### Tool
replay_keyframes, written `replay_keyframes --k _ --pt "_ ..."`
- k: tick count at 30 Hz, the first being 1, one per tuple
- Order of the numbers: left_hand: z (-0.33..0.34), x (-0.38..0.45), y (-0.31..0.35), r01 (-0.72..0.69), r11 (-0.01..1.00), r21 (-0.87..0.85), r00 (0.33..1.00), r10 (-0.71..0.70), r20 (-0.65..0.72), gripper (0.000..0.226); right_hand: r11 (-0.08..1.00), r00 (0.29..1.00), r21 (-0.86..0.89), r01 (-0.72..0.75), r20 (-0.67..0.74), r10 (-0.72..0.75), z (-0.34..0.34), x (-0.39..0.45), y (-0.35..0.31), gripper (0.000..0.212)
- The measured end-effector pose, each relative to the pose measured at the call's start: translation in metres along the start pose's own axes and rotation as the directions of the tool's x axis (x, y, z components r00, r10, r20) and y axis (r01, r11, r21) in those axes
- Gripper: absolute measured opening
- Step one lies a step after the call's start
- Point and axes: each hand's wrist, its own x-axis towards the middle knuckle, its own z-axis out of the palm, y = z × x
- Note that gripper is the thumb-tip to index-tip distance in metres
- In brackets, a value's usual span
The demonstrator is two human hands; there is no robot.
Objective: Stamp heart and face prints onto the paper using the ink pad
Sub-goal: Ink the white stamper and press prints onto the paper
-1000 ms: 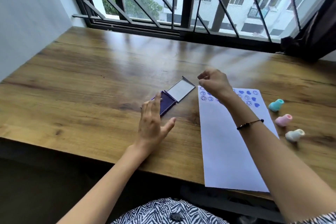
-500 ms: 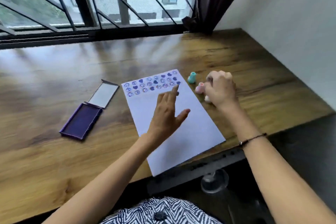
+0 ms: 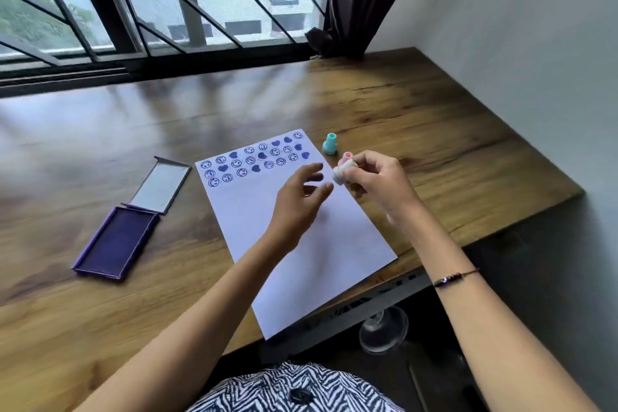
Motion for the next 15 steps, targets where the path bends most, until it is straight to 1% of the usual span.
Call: replay_keyframes --k 1,2,3,6,10,12,15 --pt "-0.005 0.000 0.000 0.042 0.993 -0.113 0.999 -0.040 0.020 0.030 0.997 0.999 0.071 -0.005 0.041 0.002 0.004 -0.001 -0.003 0.010" --pt "-0.011 -0.001 0.000 0.054 0.980 -0.191 0.998 -0.051 0.024 0.025 0.994 0.997 0.109 -0.007 0.073 -0.001 0.010 -0.002 -0.005 0.010" --pt "-0.017 -0.003 -0.001 0.047 0.972 -0.230 0.999 -0.045 0.015 0.021 0.991 0.996 0.130 -0.010 0.095 -0.003 0.016 -0.002 -0.007 0.010" --pt "-0.033 -0.010 -0.004 0.026 0.959 -0.283 0.999 -0.038 -0.037 0.012 0.988 0.988 0.156 -0.017 0.157 -0.007 0.037 0.001 -0.009 0.009" --pt "-0.059 -0.022 -0.011 0.069 0.941 -0.331 0.982 -0.122 -0.141 0.009 0.988 0.965 0.147 -0.044 0.264 0.004 0.072 0.007 -0.012 0.010" --pt "-0.074 -0.028 -0.013 0.067 0.932 -0.356 0.968 -0.147 -0.203 0.007 0.992 0.946 0.115 -0.056 0.324 0.016 0.090 0.008 -0.015 0.009" --pt "-0.100 -0.042 -0.017 0.011 0.941 -0.337 0.936 -0.128 -0.327 0.007 0.998 0.911 0.046 -0.034 0.412 0.012 0.122 0.008 -0.022 0.021"
